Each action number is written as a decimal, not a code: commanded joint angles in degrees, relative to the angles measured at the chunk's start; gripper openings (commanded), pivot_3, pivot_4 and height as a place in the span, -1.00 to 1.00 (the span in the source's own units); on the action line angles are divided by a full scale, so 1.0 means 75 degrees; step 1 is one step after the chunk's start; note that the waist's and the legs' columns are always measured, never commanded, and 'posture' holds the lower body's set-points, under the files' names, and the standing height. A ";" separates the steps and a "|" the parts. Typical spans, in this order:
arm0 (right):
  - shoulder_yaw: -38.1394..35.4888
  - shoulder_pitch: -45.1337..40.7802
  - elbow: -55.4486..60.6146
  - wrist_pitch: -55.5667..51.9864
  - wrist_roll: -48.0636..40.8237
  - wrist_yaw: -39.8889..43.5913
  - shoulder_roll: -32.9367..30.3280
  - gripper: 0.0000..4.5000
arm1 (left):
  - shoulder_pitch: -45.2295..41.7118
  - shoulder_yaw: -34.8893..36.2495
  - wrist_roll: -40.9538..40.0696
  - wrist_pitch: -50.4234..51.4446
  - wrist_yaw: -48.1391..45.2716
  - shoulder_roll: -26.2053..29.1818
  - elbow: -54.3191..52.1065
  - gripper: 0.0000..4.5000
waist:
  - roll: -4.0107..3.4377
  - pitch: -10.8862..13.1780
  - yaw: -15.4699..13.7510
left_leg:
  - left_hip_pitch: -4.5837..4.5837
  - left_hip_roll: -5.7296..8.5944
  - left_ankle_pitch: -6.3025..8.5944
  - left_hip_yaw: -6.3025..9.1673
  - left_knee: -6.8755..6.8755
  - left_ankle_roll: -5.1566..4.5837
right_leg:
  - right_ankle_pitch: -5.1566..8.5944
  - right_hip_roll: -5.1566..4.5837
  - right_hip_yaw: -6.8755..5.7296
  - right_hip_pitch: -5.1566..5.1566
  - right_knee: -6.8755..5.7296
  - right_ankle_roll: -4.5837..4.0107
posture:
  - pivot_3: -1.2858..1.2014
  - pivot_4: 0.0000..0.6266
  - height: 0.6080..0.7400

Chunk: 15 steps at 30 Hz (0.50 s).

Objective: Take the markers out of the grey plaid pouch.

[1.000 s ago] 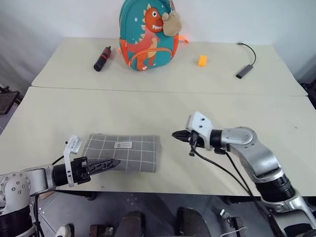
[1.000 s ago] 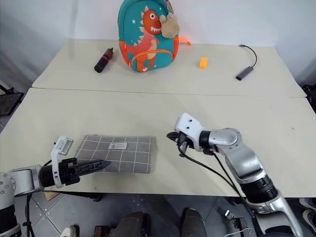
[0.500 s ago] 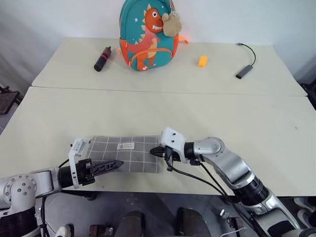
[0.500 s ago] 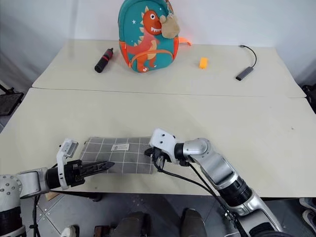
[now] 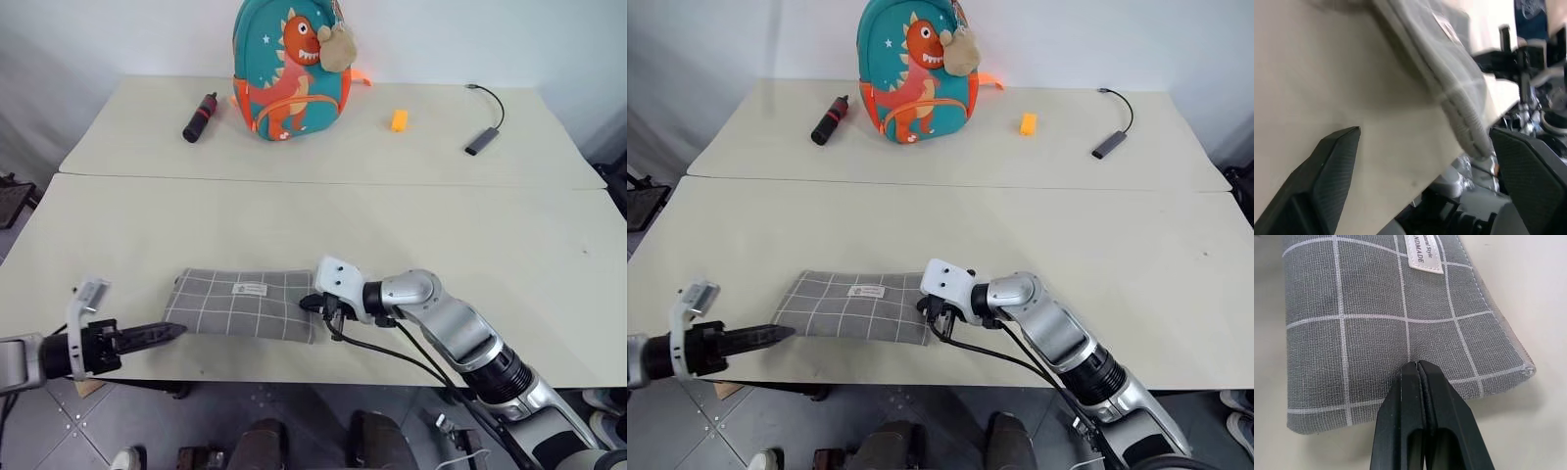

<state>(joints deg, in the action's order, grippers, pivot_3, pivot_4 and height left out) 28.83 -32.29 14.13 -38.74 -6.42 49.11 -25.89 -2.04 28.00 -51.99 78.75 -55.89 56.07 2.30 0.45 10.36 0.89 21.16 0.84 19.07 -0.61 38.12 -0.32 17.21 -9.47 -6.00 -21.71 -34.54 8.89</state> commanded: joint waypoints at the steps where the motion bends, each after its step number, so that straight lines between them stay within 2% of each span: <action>1: 0.0230 0.0008 -0.0020 0.0059 0.0091 0.0123 0.0047 -0.97 | -0.0571 -0.0139 -0.0053 0.0114 -0.0057 0.0119 0.0462 1.00 | 0.0003 -0.0001 0.0007 | 0.0000 0.0000 0.0000 -0.0001 0.0000 0.0000 | 0.0000 0.0000 0.0000 0.0000 -0.0001 0.0000 | 0.03 -0.52 1.00; 5: 0.0317 -0.0082 -0.0070 0.0323 0.0230 0.0237 0.0026 -0.97 | -0.1478 -0.0371 -0.0081 0.0468 0.0047 -0.0027 0.1157 1.00 | 0.0004 -0.0002 0.0070 | 0.0003 0.0001 0.0000 -0.0002 0.0000 0.0000 | 0.0000 0.0000 0.0000 -0.0012 -0.0020 0.0000 | 0.03 -0.52 1.00; 10: 0.0371 -0.0105 -0.0136 0.0602 0.0316 0.0421 -0.0014 -0.97 | -0.2541 -0.1126 0.0036 0.0776 -0.0131 -0.0131 0.1761 1.00 | 0.0006 -0.0003 0.0114 | 0.0002 0.0004 0.0000 -0.0015 0.0002 0.0000 | 0.0000 0.0000 0.0002 -0.0023 -0.0038 -0.0001 | 0.03 -0.52 1.00; 15: 0.0253 0.0005 -0.0106 0.0685 0.0276 0.0533 -0.0123 -0.97 | -0.2929 -0.1667 0.0198 0.0715 -0.0390 -0.0027 0.2125 1.00 | 0.0006 -0.0003 0.0115 | 0.0006 0.0001 -0.0001 -0.0030 0.0001 0.0001 | 0.0001 -0.0001 0.0002 -0.0040 -0.0048 -0.0001 | 0.03 -0.52 1.00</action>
<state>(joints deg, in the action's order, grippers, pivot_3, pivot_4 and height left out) 30.77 -33.11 13.02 -33.72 -4.39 52.07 -26.21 -23.72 16.59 -50.98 84.26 -57.03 54.55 18.07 0.50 10.33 1.75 21.21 0.84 19.06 -0.84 38.13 -0.31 17.22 -9.47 -5.99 -22.01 -34.91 8.88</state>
